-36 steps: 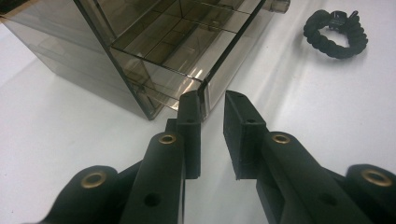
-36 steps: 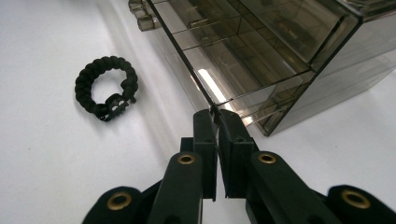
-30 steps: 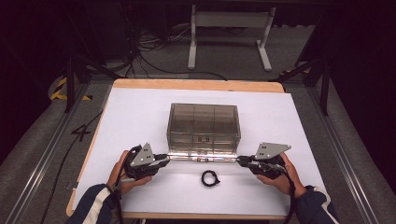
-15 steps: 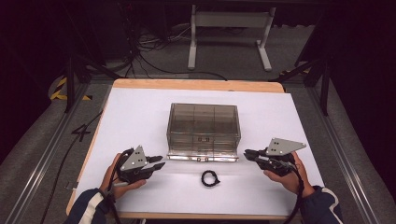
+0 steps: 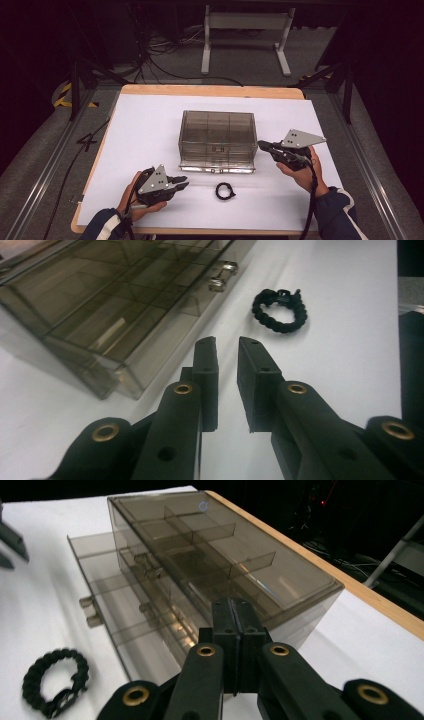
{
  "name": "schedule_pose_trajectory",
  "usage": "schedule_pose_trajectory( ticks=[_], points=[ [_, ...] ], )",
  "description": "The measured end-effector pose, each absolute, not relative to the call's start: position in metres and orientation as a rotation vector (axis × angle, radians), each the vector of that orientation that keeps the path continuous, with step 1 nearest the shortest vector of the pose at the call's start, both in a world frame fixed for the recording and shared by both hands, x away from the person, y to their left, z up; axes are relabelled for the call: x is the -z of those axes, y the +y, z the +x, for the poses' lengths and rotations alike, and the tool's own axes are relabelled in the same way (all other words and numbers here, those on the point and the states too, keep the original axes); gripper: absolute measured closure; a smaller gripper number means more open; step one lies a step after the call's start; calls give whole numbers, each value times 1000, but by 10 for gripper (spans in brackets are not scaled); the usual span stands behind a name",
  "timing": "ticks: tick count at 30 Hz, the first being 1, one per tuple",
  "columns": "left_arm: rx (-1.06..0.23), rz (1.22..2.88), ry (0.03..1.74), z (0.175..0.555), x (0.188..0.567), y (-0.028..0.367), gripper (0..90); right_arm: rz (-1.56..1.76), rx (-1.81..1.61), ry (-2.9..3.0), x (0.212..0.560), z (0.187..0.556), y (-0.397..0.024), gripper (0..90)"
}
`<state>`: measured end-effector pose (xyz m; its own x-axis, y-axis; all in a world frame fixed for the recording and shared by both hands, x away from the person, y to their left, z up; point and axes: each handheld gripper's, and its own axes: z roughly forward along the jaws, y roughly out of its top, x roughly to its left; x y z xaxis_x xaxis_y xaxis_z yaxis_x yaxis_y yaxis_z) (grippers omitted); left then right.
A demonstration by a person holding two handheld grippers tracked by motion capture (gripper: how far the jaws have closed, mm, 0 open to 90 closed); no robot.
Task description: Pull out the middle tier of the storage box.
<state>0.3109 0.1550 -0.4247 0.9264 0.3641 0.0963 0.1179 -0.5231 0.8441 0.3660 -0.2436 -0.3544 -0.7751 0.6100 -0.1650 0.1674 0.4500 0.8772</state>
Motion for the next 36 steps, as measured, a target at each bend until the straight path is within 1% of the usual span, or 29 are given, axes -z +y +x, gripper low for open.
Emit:
schedule_pose_trajectory(
  ticks=[4,10,16,23,27,28,30,31,32,34,35,36],
  points=[
    [-306,2134,331,310,430,155,790,647,-1281,2232,352,375,-235,900],
    [-321,2158,347,310,434,161,780,668,-1276,2222,351,383,-232,900],
    [-344,2153,396,306,439,183,750,667,-1287,2240,353,381,-229,900],
    [-382,2152,471,308,447,214,656,602,-1331,2291,356,360,-221,871],
    [-412,2123,530,308,448,227,580,552,-1353,2332,360,345,-213,835],
    [-423,2106,554,310,448,230,544,522,-1351,2355,364,337,-208,825],
    [-417,2098,560,310,449,231,521,512,-1353,2368,365,334,-206,821],
    [-419,2099,560,311,449,231,501,471,-1353,2405,372,325,-200,812],
    [-420,2099,564,311,450,231,501,471,-1353,2405,372,325,-200,812],
    [-424,2107,562,311,451,230,463,423,-1356,2468,383,315,-194,805],
    [-423,2107,565,311,451,230,459,406,-1352,2484,386,313,-192,803],
    [-423,2107,565,311,451,230,435,406,-1352,2484,386,313,-192,803]
  ],
)
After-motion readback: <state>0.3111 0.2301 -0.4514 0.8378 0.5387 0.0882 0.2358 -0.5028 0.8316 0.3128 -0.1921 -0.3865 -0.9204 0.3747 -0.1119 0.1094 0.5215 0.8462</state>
